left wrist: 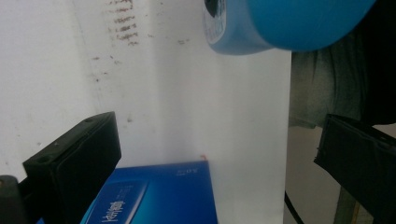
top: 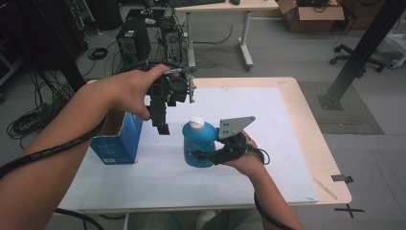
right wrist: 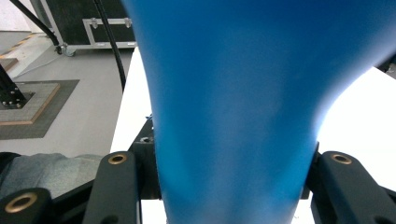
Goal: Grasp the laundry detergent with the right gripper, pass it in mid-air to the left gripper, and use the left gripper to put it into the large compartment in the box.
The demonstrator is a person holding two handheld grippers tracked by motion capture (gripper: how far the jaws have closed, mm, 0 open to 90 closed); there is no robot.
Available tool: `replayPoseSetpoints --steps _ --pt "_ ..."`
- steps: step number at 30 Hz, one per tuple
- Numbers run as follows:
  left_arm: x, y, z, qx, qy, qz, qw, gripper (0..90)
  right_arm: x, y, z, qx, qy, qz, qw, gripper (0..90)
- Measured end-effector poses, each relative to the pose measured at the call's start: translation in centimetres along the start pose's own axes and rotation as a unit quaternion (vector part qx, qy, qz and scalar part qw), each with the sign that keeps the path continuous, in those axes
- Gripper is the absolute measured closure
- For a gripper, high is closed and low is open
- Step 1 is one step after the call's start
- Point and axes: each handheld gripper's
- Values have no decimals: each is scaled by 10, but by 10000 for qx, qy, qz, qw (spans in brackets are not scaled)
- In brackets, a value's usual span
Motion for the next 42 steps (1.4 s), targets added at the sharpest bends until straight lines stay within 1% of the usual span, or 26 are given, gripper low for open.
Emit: replayPoseSetpoints --steps 6,13,14,15,21,30,38,40,41,42 --pt "6 -2 -1 20 10 -24 10000 1 8 -2 0 -6 23 70 10000 466" --pt "17 -5 0 79 30 -52 10000 1 19 -4 -1 -26 53 145 9999 465" --pt "18 -5 0 61 43 -62 10000 1 21 -4 -1 -34 62 155 9999 465" --pt "20 -5 1 93 24 -73 9999 2 23 -4 -1 -32 67 167 9998 465" --pt "26 -8 1 137 6 -127 9998 1 29 -5 -5 4 64 170 9998 465" --pt "29 -17 9 341 1 -132 9993 1 37 -7 -9 26 83 212 9997 465" --pt "29 -23 17 442 -14 -115 9990 1 44 -5 -5 -18 94 242 9997 465" --pt "29 -25 18 414 -1 -111 9991 1 45 -5 -4 -37 94 253 9996 465" --pt "29 -25 18 441 -24 -99 9990 1 46 -5 -4 -40 83 269 9996 465" --pt "29 -26 19 474 13 -97 9988 1 47 -5 -4 -38 92 268 9996 465"
Point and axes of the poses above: each handheld gripper's, and its own axes: x roughly forward along the jaws, z roughly out of its top, y roughly to its left, and after that the axes turned 2 degrees about z, right-handed
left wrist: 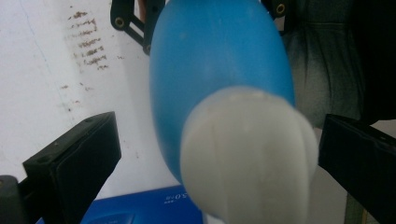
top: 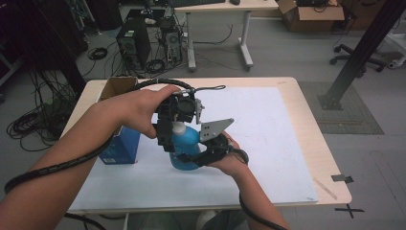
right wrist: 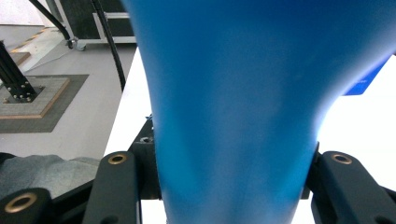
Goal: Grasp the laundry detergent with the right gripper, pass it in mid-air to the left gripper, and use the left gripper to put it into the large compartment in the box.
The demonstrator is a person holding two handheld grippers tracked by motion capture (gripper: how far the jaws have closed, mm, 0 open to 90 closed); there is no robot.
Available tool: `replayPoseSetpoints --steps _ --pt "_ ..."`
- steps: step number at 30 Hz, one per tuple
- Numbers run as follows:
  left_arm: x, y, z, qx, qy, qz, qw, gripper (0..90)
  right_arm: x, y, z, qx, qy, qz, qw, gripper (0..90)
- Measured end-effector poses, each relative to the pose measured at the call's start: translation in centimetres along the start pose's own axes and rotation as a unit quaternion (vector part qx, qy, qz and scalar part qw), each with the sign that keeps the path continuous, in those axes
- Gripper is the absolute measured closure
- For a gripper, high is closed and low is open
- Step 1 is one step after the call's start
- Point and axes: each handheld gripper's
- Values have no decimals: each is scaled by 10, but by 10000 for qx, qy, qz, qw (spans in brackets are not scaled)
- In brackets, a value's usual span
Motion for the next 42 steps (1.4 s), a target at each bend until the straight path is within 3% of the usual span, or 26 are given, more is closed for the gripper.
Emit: replayPoseSetpoints --steps 21,42 --pt "5 -8 9 40 132 193 9997 1 8 2 5 -30 23 30 10000 464" --pt "7 -9 6 35 127 271 9995 4 9 1 10 -122 -23 1 9999 464"
Point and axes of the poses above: each handheld gripper's, and its own axes: x roughly forward along the jaws, z roughly out of its top, y roughly to its left, and after that the axes turned 2 degrees about z, right-handed
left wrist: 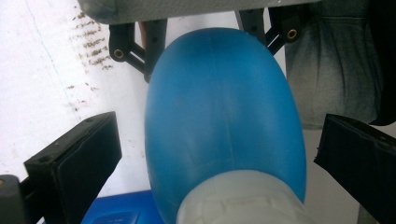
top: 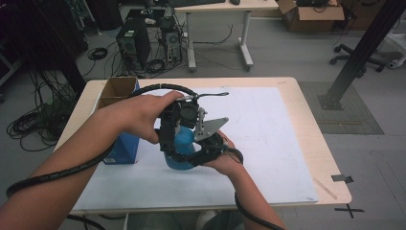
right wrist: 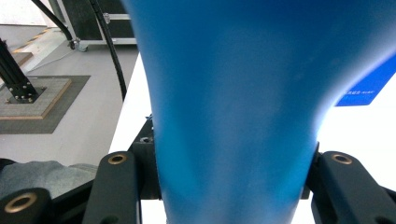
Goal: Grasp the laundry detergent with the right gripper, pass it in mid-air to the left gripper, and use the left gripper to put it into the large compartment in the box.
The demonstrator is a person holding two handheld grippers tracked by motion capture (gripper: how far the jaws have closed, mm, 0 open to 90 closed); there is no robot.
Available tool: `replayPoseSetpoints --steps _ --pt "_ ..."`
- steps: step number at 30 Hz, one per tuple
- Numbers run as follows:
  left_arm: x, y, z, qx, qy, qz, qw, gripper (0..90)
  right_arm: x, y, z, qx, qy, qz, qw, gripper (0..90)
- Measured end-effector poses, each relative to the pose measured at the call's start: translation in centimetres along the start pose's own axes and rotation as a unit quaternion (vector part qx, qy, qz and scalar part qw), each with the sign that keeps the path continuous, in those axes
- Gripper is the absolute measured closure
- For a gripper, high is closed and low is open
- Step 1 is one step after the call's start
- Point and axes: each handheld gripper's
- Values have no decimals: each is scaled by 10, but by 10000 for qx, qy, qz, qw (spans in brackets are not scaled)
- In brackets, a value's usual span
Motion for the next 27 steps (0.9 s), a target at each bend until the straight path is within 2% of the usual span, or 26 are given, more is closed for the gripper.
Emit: replayPoseSetpoints --steps 4,15,27 --pt "2 0 0 21 -6 19 10000 4 1 1 1 96 -17 57 9999 464" --pt "3 -2 -3 33 13 106 9999 17 2 1 2 70 -16 48 10000 465" --pt "0 -4 -1 80 35 238 9997 97 -1 2 3 69 -37 -3 10000 464"
Point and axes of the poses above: each handheld gripper's, and its own axes: x roughly forward along the jaws, z roughly out of its top, y roughly to its left, and after that the axes turned 2 degrees about z, right-handed
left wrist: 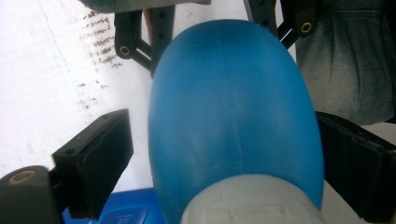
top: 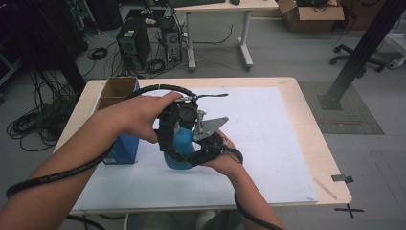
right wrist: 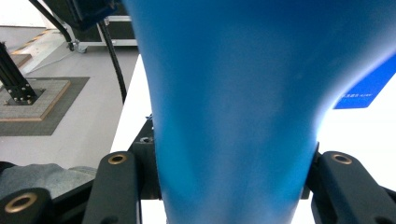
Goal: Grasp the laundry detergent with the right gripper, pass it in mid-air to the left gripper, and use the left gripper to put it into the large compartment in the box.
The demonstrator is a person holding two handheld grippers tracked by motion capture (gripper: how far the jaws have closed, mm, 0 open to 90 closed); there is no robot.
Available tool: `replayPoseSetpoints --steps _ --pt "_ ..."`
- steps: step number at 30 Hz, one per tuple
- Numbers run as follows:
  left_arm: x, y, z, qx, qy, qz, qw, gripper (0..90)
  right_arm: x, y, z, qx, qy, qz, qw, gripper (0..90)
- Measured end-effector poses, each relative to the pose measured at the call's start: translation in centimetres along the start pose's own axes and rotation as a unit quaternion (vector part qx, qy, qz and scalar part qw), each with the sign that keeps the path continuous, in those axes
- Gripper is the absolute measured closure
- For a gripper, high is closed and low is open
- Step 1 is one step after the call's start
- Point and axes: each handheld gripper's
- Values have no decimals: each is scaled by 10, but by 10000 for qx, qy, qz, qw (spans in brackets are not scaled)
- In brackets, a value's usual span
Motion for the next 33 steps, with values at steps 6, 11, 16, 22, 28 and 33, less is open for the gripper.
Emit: replayPoseSetpoints --steps 6,11,16,22,28,33 --pt "-1 -1 2 1 44 23 10000 131 -2 1 0 44 -8 -4 10000 465" --pt "-3 -1 2 -11 31 41 10000 161 -3 1 1 44 -20 -5 10000 464" --pt "-3 -2 2 -13 29 65 10000 185 -3 2 1 65 -26 -8 10000 464" --pt "-2 -3 2 -53 18 81 10000 223 -3 1 2 34 -18 -19 10000 464" --pt "-5 -4 3 -19 79 100 9999 250 -4 2 3 58 -40 -18 10000 464" --pt "-6 -5 3 -35 60 109 9999 294 -4 2 4 47 -52 -19 10000 464"
Point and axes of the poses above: each handheld gripper's, and its own axes: x roughly forward along the jaws, z roughly out of its top, y roughly to its left, and after that the axes turned 2 degrees about z, right-handed
